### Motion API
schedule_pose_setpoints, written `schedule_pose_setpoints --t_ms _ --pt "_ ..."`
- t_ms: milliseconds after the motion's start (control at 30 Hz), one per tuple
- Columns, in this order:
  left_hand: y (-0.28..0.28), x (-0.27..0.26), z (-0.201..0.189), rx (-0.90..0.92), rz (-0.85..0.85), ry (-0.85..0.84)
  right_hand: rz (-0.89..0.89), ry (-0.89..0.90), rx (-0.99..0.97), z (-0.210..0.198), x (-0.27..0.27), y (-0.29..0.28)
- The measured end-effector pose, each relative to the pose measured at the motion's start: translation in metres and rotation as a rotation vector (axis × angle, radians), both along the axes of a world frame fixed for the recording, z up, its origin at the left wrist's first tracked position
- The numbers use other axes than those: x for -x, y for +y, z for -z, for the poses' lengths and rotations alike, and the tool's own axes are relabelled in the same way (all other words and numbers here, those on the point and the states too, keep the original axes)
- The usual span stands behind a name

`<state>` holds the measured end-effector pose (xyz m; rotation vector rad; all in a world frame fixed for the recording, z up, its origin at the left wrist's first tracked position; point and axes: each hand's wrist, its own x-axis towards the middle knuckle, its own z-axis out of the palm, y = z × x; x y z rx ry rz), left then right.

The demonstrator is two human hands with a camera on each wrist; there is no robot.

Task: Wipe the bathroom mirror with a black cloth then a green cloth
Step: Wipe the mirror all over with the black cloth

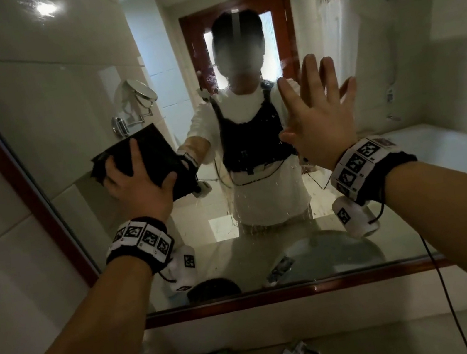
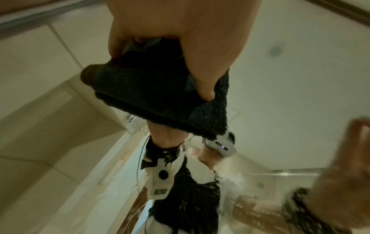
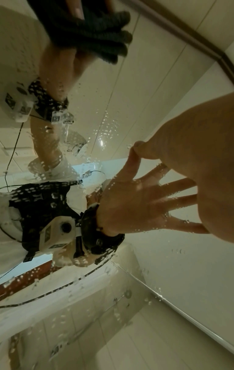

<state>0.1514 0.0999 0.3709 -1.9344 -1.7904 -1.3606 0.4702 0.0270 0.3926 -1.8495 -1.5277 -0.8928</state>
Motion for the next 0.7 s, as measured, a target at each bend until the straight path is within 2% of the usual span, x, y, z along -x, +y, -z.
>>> schedule_pose_setpoints --t_ms 100,233,367,533,700 --pt "-0.006 -0.034 -0.012 -0.059 0.052 0.067 -0.01 -0.01 -0.009 0.001 -0.001 0.0" --pt "-0.024 -0.105 -0.03 -0.168 0.067 0.269 -0.012 -0.006 -0.016 0.001 -0.001 0.003" --pt "-0.034 -0.155 -0.025 -0.19 0.14 0.368 -0.002 -0.012 -0.006 0.002 -0.005 0.003" --pt "-0.026 -0.132 -0.026 -0.219 0.104 0.425 -0.007 -0.024 -0.007 0.002 -0.009 0.002" --pt "-0.012 -0.071 -0.026 -0.109 0.026 0.25 -0.015 -0.023 -0.008 0.003 -0.008 0.001"
